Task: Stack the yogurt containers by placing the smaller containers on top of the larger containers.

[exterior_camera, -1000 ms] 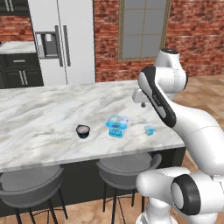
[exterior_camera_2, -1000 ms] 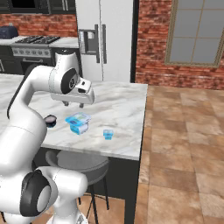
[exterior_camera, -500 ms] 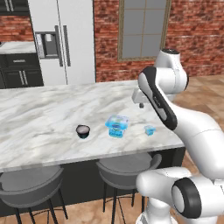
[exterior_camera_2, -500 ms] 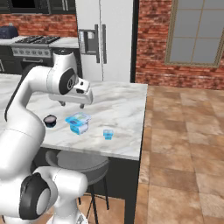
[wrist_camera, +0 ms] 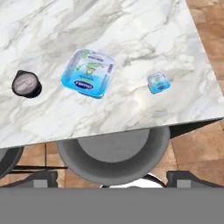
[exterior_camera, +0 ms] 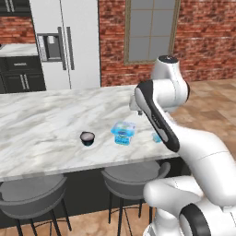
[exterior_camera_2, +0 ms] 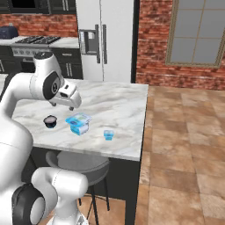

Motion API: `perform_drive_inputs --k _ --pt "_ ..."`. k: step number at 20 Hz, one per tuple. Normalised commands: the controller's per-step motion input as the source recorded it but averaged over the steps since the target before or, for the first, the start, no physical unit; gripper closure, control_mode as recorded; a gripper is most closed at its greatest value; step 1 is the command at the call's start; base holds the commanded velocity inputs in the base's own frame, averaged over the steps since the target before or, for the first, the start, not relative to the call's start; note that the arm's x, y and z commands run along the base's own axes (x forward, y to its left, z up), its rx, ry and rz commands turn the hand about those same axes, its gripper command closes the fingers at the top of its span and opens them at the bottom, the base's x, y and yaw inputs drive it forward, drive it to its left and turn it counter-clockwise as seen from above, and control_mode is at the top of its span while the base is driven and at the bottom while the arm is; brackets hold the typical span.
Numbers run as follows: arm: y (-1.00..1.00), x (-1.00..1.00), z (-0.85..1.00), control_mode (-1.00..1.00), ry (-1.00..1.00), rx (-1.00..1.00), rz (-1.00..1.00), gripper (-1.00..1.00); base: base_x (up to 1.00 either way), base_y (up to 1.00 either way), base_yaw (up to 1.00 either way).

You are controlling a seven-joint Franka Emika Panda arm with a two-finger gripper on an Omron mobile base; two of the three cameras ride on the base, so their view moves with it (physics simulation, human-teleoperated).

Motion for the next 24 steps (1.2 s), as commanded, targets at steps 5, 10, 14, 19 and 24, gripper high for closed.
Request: perform_drive_inputs --k 5,10,14,19,24 --pt "0.33 -0.13 0.0 -1.0 -0.01 0.0 -0.21 -1.0 0.0 0.0 0.0" --pt "0.43 -0.07 0.0 -1.0 0.0 -0.06 -0.2 -1.0 0.0 0.0 0.0" --pt "0.26 -0.04 0.0 -1.0 0.0 0.0 -0.18 -1.0 0.0 0.0 0.0" --pt "0.13 -0.13 -0.09 -1.0 0.0 0.02 -0.24 -1.0 0.0 0.0 0.0" --pt "0.14 -0.24 -0.15 -1.0 -0.03 0.17 -0.25 -1.0 0.0 0.0 0.0"
